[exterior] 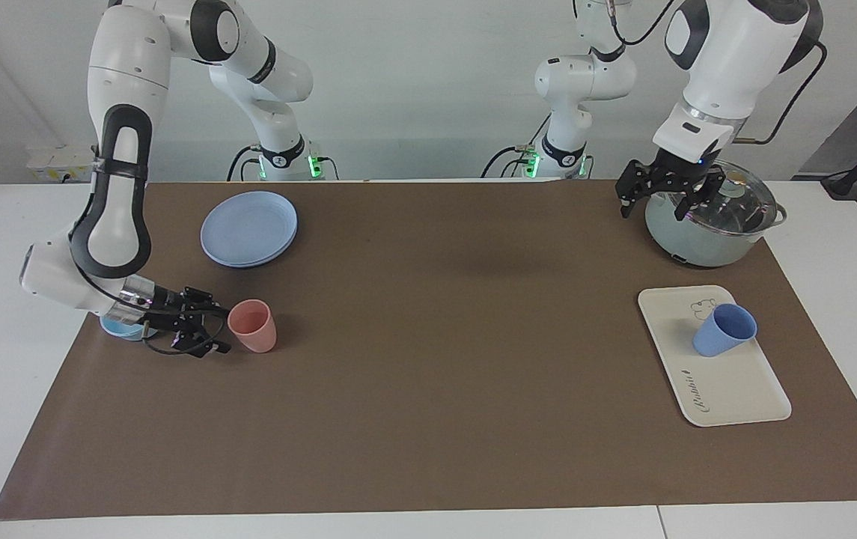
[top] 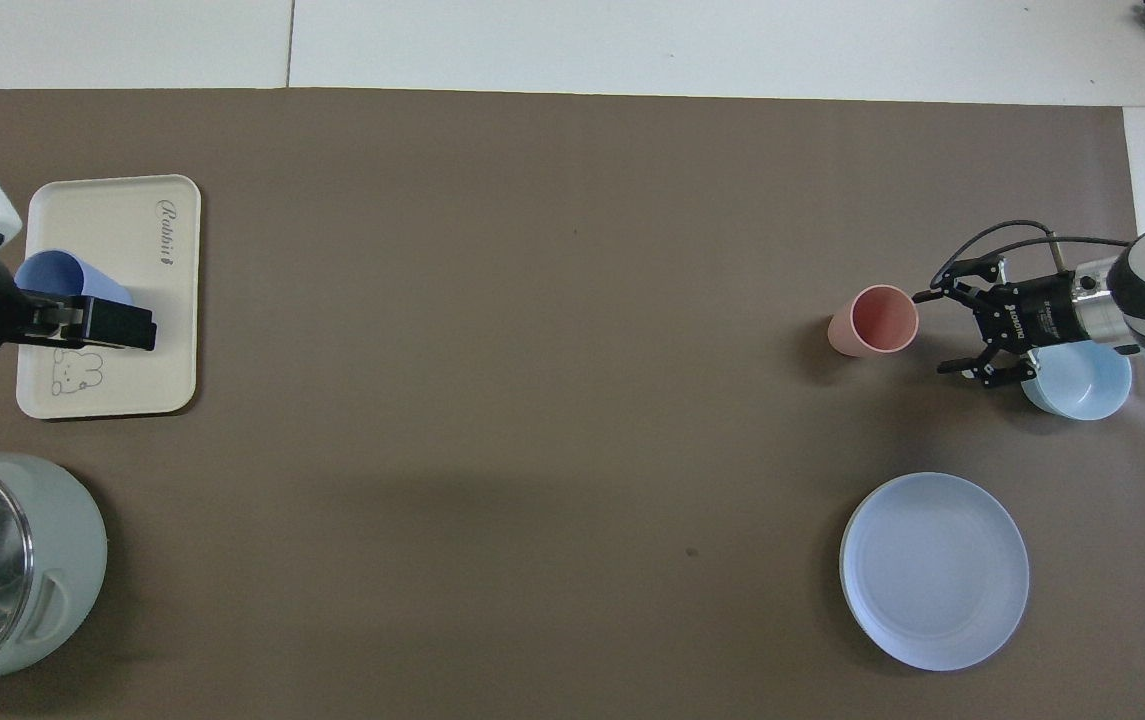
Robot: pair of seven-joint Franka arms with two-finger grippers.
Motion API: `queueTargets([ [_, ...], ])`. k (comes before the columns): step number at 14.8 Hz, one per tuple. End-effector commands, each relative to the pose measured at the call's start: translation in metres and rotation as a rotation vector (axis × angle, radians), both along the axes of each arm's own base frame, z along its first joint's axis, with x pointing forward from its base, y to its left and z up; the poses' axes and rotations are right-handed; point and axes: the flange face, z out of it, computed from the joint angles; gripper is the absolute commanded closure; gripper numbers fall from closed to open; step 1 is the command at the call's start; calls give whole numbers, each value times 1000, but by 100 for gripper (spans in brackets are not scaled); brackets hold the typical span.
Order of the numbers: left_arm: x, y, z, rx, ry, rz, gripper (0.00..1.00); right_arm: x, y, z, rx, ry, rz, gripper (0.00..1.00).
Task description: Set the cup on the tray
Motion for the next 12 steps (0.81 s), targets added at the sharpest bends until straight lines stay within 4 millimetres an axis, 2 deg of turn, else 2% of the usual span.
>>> queueTargets([
  [1, 22, 6, 16, 22, 24, 18, 0, -11, 6, 51, -173, -95, 268, 0],
  [2, 24, 6, 14, 25, 25, 14, 0, -10, 22, 68, -211, -130, 370, 0],
  [4, 39, 7, -5, 75, 46, -2, 0, -11, 40, 96, -266, -191, 519, 0],
  [7, 34, 10, -18, 72, 20, -93, 0, -24, 81, 140, -342, -194, 708, 0],
  [10, 33, 12, -17, 70, 17, -88, 0, -37, 119, 189, -400, -256, 843, 0],
  [12, 32, 12, -20, 70, 20, -87, 0, -41, 141, 214, -418, -310, 902, 0],
])
